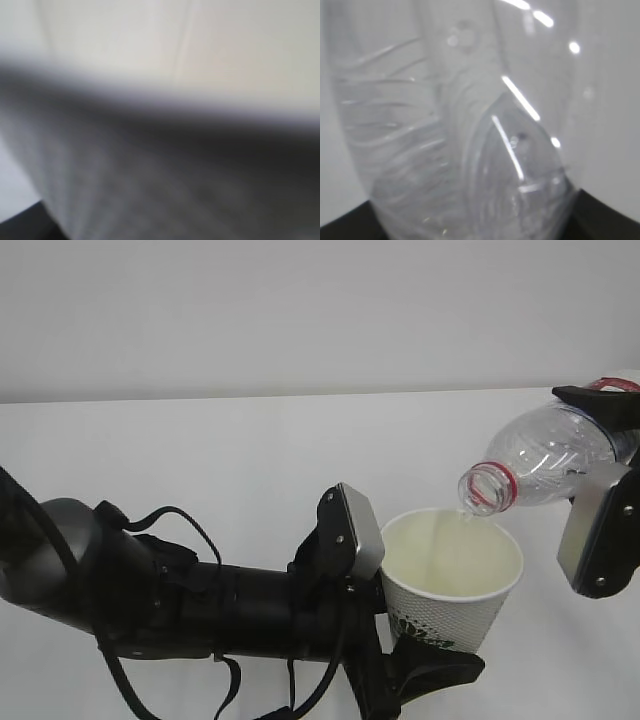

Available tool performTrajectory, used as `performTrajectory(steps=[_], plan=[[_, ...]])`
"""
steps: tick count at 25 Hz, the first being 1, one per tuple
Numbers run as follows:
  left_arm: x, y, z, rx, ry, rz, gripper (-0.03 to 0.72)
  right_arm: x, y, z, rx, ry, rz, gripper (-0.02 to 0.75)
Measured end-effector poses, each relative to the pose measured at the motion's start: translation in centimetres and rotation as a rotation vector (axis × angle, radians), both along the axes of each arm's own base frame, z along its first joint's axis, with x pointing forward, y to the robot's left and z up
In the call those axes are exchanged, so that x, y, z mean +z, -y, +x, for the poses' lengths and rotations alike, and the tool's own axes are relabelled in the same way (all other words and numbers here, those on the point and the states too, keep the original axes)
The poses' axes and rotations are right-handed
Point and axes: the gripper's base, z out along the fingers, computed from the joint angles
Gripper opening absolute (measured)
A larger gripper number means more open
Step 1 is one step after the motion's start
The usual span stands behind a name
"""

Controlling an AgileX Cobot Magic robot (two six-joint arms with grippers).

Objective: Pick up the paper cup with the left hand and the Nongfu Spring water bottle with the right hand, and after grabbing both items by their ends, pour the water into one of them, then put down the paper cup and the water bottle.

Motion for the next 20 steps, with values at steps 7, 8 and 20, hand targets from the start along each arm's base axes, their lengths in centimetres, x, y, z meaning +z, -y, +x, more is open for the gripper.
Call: performTrajectory(steps=[7, 8, 20], plan=[[0.0, 0.0, 0.0, 0.0, 0.0, 0.0, 0.517, 0.02, 0.0, 0.0, 0.0, 0.002, 0.0, 0.445], [0.0, 0.0, 0.0, 0.0, 0.0, 0.0, 0.517, 0.02, 0.0, 0.0, 0.0, 0.003, 0.0, 0.445], [0.0, 0.05, -0.07, -0.002, 0.0, 0.0, 0.517, 0.06, -0.01, 0.01, 0.001, 0.007, 0.0, 0.445]])
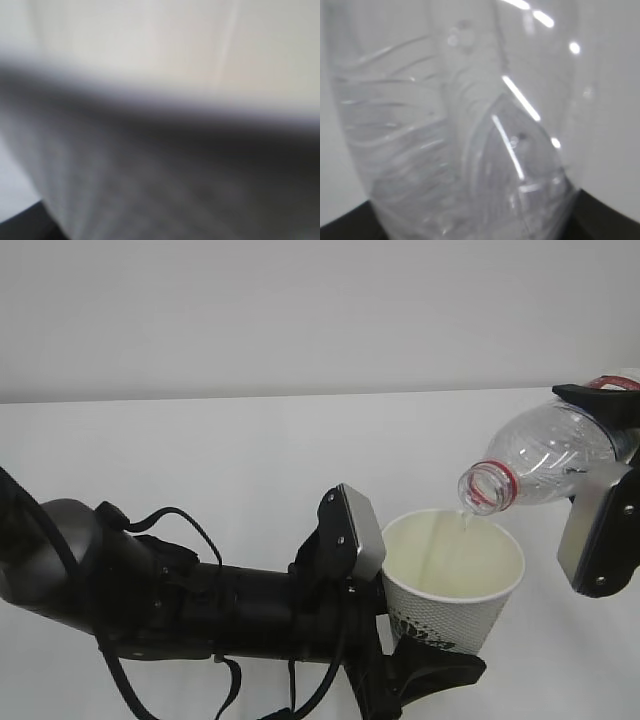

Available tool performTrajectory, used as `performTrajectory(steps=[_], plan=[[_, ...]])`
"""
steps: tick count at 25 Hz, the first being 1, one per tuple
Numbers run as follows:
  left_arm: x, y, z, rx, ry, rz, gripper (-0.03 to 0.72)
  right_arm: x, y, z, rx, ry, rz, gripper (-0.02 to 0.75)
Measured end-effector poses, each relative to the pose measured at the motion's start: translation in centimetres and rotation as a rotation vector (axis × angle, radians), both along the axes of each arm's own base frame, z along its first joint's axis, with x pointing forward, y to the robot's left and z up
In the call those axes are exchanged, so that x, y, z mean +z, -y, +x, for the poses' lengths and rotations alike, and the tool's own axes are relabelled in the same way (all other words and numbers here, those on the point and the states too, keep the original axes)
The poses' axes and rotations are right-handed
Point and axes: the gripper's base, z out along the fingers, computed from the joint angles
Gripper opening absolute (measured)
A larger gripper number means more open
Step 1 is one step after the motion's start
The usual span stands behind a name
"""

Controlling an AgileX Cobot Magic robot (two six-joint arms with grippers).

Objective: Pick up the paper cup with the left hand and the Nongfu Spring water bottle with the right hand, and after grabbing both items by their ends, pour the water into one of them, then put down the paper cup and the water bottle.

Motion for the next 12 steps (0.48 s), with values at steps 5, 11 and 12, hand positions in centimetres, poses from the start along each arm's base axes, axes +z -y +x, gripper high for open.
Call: performTrajectory(steps=[5, 11, 12], plan=[[0.0, 0.0, 0.0, 0.0, 0.0, 0.0, 0.517, 0.0, 0.0, 0.0, 0.0, 0.0, 0.0, 0.445], [0.0, 0.0, 0.0, 0.0, 0.0, 0.0, 0.517, 0.0, 0.0, 0.0, 0.001, 0.003, -0.008, 0.445], [0.0, 0.0, 0.0, 0.0, 0.0, 0.0, 0.517, 0.0, 0.0, 0.0, 0.002, 0.004, -0.012, 0.445]])
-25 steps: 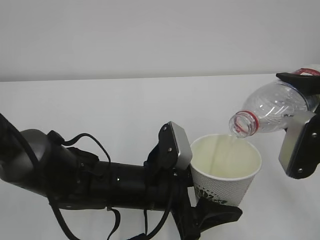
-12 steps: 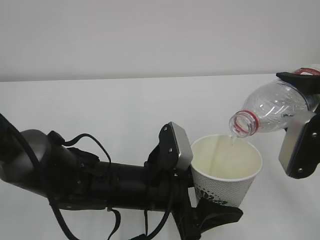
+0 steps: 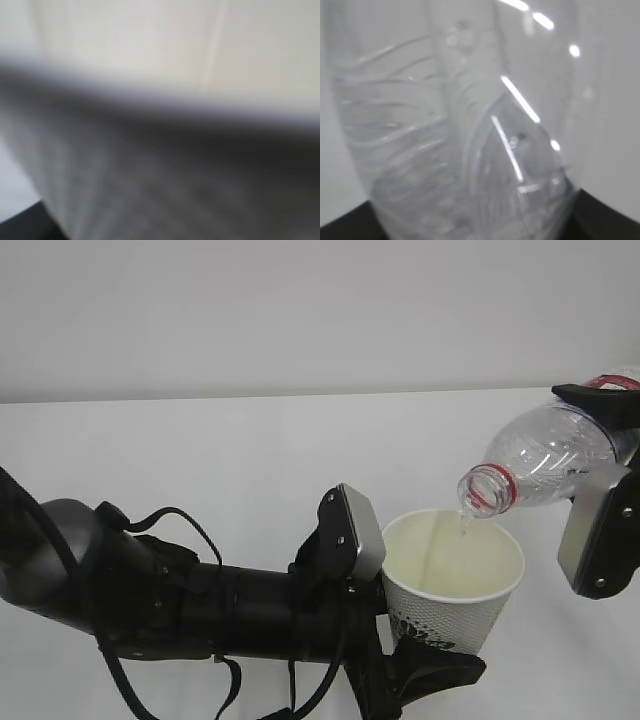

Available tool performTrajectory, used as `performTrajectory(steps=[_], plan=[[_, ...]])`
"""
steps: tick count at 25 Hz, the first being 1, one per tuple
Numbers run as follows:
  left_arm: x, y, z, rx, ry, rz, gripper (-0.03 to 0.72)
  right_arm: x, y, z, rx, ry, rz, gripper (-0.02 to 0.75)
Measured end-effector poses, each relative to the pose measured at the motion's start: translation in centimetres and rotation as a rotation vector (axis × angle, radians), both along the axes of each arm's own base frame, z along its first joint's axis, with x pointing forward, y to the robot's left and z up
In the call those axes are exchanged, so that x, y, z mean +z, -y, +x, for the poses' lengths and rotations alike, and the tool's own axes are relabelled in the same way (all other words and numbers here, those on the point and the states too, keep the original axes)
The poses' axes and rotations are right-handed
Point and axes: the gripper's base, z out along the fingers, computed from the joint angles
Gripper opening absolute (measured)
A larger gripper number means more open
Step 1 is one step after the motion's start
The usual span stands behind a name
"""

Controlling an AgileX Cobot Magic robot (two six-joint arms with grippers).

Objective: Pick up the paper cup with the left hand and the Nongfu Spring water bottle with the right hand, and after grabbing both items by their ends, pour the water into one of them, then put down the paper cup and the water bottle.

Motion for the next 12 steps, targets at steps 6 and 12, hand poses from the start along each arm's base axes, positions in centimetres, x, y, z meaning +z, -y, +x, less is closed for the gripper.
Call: performTrajectory(steps=[6, 12], plan=[[0.0, 0.0, 0.0, 0.0, 0.0, 0.0, 0.517, 0.0, 0.0, 0.0, 0.002, 0.003, -0.01, 0.445], [0.0, 0.0, 0.0, 0.0, 0.0, 0.0, 0.517, 0.0, 0.0, 0.0, 0.002, 0.004, -0.012, 0.445]])
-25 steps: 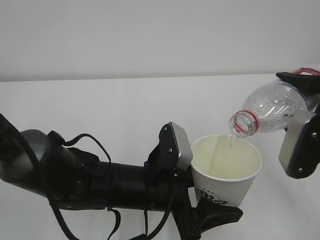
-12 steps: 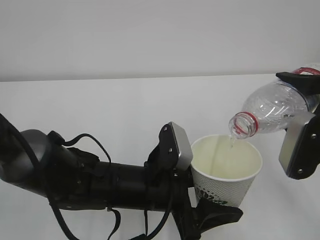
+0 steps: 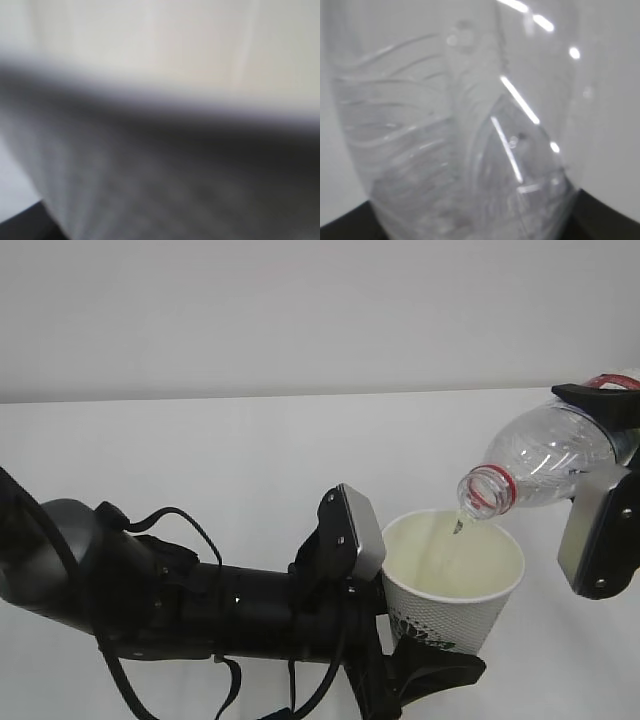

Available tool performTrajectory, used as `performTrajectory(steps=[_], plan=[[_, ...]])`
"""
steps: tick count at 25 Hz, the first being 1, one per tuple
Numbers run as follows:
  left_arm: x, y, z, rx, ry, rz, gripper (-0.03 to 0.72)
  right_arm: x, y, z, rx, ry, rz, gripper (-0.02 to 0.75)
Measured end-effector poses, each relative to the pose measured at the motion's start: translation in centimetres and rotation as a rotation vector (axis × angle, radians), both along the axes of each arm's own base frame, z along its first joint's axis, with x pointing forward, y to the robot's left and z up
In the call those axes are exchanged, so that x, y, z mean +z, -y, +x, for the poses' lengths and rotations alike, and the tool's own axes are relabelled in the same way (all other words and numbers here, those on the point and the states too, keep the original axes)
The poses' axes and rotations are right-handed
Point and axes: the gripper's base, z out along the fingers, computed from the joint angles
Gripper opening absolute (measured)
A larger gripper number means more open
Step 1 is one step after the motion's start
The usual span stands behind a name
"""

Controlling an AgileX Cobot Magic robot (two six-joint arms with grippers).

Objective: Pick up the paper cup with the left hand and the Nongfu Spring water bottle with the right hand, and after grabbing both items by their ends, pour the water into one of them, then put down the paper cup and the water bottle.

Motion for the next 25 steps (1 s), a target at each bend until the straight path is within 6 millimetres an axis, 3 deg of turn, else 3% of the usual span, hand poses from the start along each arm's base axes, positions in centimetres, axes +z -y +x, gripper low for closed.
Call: performTrajectory(steps=[25], plan=[[-0.01, 0.0, 0.01, 0.001, 0.0, 0.001, 0.516, 0.13, -0.03, 0.01, 0.003, 0.015, 0.003, 0.445]])
